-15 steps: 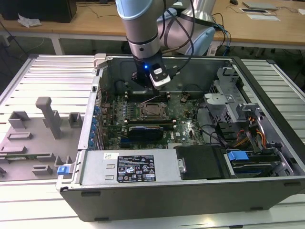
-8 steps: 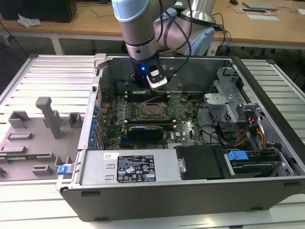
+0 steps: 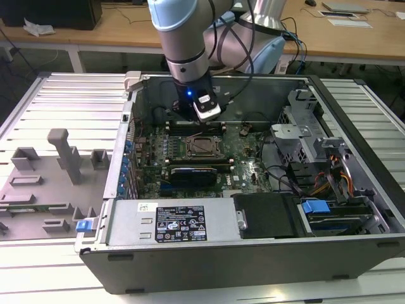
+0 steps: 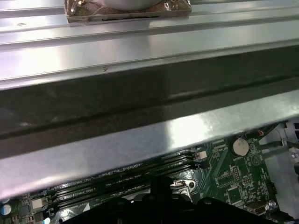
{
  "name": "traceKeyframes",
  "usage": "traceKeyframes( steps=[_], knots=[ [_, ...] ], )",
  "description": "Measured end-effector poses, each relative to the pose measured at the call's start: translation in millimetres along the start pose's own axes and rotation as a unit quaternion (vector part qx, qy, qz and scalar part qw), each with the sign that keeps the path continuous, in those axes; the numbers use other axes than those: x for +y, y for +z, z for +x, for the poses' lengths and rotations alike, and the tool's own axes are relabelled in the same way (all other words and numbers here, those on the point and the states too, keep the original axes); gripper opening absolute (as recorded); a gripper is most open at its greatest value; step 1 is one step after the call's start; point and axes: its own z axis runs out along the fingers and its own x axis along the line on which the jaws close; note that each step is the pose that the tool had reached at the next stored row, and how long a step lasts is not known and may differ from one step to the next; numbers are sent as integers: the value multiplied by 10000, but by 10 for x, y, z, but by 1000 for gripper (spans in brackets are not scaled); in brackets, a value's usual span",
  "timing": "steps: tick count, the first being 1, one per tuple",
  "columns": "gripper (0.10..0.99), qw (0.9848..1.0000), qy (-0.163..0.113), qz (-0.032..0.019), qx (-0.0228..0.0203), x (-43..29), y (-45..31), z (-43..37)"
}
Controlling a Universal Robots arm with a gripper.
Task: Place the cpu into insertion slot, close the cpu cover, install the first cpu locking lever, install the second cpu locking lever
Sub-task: 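Install the first cpu locking lever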
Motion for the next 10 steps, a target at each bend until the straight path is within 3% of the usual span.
traceKeyframes(
  steps=[4,10],
  knots=[
    [106,9994,339,74,-64,6,27,-8],
    [106,9988,464,101,-87,74,48,-5]
  ],
)
